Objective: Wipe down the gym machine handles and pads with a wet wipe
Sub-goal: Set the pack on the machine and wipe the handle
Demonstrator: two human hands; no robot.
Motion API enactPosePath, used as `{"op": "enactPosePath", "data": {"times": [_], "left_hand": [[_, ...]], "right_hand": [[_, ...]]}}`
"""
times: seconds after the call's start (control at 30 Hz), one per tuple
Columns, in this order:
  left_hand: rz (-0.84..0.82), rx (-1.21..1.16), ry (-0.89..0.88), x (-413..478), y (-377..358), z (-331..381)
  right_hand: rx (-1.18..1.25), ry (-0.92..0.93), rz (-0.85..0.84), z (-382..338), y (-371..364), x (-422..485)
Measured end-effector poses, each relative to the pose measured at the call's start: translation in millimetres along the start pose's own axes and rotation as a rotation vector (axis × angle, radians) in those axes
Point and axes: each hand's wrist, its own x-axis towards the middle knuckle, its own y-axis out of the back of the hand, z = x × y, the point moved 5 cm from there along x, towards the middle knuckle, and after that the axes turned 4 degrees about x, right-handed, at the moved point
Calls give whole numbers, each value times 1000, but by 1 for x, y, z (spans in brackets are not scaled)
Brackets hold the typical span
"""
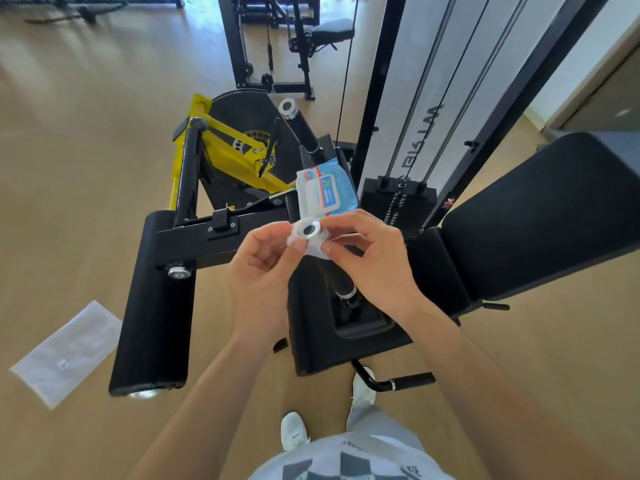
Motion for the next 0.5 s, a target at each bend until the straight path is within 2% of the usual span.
{"op": "enactPosePath", "data": {"times": [0.27, 0.5], "left_hand": [[-13, 136, -93, -1, 0, 15], [-41, 161, -66, -14, 1, 11]], "right_hand": [[-63, 87, 15, -13, -4, 4], [-71, 187, 52, -3, 3, -16]]}}
